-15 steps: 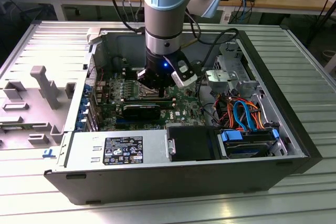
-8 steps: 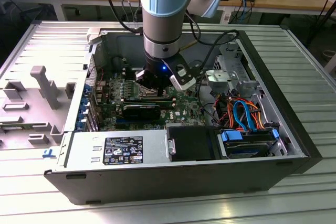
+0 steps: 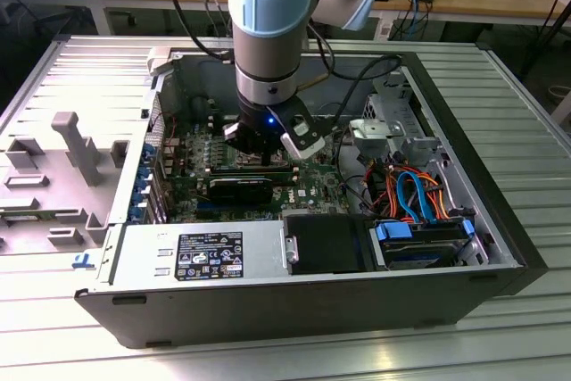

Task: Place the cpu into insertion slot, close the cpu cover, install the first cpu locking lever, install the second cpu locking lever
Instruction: 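Install the second cpu locking lever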

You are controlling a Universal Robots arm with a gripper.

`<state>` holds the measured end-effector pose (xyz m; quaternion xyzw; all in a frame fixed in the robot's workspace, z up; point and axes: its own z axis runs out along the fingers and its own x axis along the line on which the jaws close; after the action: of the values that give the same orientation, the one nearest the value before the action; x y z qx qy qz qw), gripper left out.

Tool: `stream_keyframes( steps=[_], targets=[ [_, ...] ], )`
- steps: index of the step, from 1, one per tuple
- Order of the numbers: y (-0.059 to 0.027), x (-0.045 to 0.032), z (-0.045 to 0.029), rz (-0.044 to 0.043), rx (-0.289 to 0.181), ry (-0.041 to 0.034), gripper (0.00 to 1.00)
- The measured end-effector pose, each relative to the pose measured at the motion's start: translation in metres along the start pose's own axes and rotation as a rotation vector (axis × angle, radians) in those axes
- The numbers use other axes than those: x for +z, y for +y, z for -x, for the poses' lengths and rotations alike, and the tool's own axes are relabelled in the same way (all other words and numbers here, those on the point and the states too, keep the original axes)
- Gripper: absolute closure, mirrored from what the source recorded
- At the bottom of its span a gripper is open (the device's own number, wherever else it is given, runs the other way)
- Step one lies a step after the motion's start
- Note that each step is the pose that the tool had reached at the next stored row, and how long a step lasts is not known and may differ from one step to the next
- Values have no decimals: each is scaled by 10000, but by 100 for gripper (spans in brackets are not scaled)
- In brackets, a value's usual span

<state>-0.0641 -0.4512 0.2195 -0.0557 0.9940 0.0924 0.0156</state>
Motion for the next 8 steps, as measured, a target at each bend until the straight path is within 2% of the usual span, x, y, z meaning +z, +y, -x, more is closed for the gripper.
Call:
stream_keyframes(
  steps=[3, 8],
  targets=[
    [-10, 15, -59, 120, 2, -15, 89],
    [-28, 36, -146, 186, 4, -23, 89]
  ],
)
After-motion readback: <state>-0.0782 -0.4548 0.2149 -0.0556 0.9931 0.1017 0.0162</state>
